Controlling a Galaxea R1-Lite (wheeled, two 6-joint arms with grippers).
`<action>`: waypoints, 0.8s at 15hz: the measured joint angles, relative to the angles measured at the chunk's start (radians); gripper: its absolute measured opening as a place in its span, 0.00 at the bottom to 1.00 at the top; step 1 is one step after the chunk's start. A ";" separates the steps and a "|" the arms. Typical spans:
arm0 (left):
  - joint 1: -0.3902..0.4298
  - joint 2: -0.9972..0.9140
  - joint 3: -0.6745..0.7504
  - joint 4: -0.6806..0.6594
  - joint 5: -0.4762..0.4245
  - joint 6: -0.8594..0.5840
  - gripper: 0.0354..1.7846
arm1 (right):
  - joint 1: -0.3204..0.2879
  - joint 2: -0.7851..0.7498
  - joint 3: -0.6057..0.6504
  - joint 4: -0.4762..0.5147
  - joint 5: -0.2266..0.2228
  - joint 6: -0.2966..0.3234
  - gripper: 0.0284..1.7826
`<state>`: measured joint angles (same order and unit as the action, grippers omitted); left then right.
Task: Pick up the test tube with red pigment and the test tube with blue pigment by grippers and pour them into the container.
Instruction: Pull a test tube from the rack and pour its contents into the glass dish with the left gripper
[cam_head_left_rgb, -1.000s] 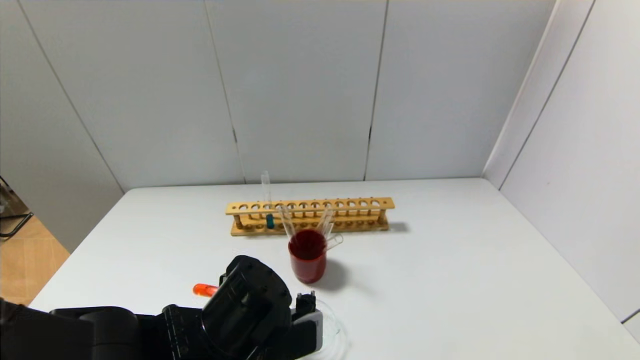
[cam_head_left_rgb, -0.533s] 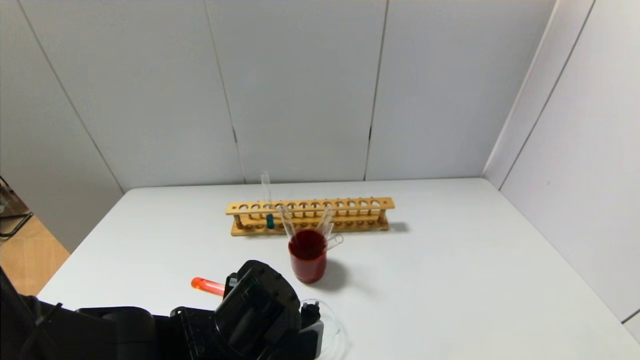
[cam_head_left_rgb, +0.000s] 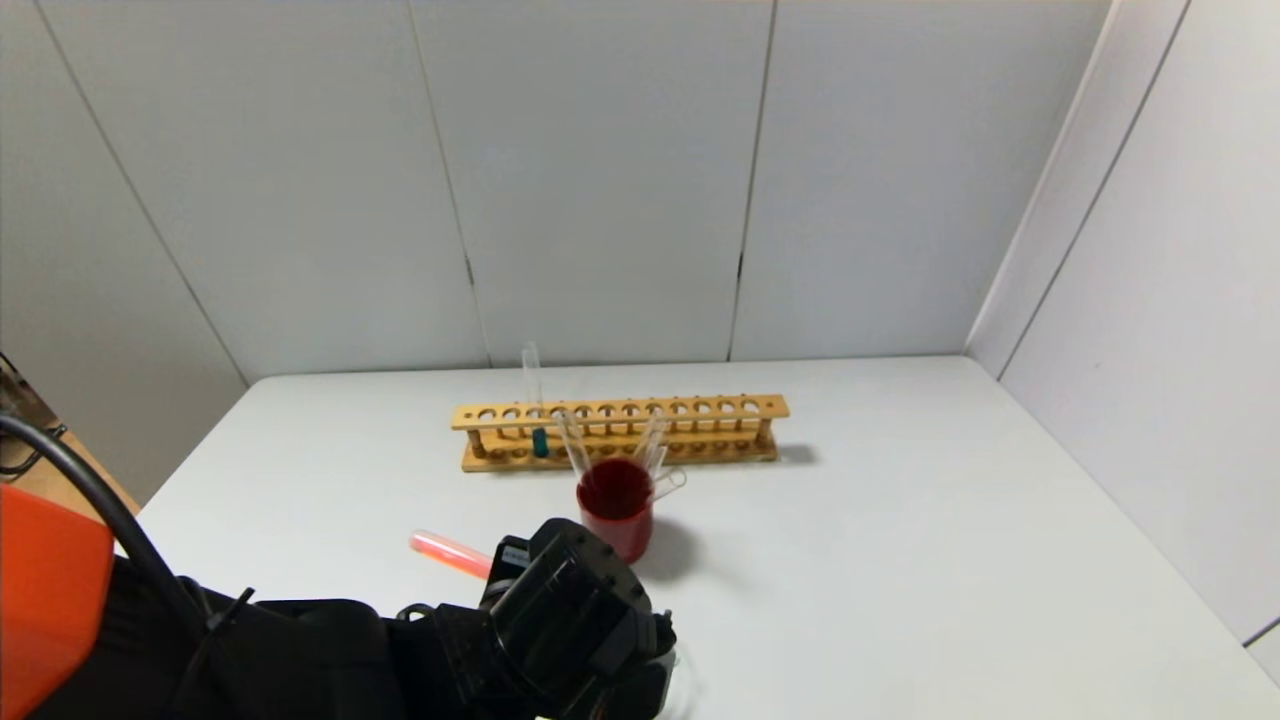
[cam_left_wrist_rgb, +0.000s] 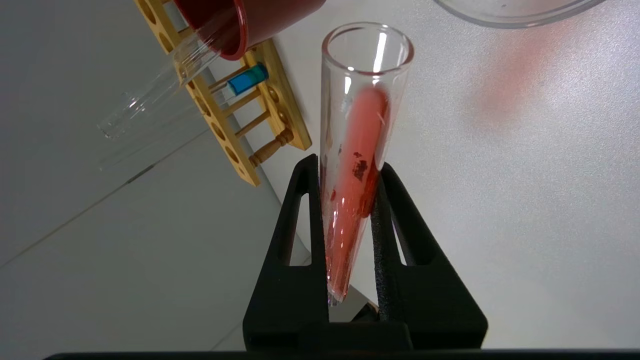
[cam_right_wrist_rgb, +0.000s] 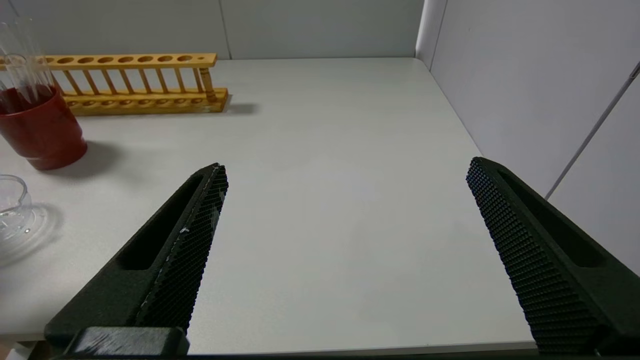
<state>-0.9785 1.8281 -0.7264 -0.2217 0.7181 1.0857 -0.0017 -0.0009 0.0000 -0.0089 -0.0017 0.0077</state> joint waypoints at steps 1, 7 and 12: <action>-0.001 0.007 -0.001 0.000 0.001 0.000 0.16 | 0.000 0.000 0.000 0.000 0.000 0.000 0.98; -0.002 0.038 -0.003 0.000 0.023 0.006 0.16 | 0.000 0.000 0.000 0.000 0.000 0.000 0.98; 0.000 0.060 -0.010 -0.001 0.025 0.006 0.16 | 0.000 0.000 0.000 0.000 0.000 0.000 0.98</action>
<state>-0.9785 1.8877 -0.7364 -0.2232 0.7428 1.0915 -0.0017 -0.0009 0.0000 -0.0089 -0.0017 0.0077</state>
